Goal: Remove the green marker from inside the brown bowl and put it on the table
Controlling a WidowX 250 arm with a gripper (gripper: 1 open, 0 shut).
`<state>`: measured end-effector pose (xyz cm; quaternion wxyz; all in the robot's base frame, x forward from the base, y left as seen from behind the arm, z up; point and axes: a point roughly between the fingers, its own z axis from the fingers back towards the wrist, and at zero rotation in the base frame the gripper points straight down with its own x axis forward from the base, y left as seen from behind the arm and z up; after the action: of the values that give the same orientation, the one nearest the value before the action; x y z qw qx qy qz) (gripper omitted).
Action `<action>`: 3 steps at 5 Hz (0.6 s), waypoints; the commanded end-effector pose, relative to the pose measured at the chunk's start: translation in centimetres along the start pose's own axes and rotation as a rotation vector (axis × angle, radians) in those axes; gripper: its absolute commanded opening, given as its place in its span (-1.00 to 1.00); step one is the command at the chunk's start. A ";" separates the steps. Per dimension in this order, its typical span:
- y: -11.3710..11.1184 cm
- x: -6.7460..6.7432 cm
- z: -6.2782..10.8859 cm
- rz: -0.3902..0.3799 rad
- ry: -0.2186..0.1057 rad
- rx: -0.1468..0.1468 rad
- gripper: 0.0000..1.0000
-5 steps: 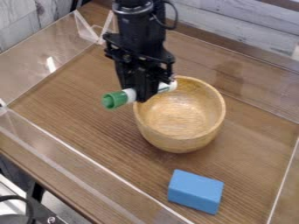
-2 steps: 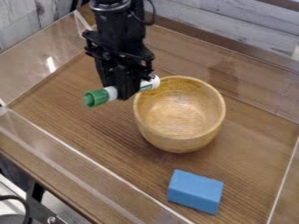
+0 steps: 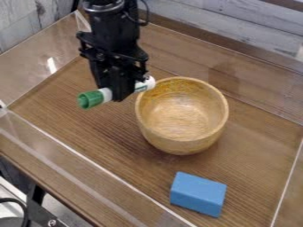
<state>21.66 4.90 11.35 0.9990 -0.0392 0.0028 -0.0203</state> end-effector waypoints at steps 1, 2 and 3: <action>1.0 0.2 0.7 0.023 -0.049 0.025 -1.00; 1.3 0.2 0.3 0.037 -0.053 0.027 -1.00; 1.6 0.1 0.0 0.045 -0.055 0.029 -1.00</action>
<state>21.53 6.05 10.53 0.9995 -0.0319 -0.0087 0.0001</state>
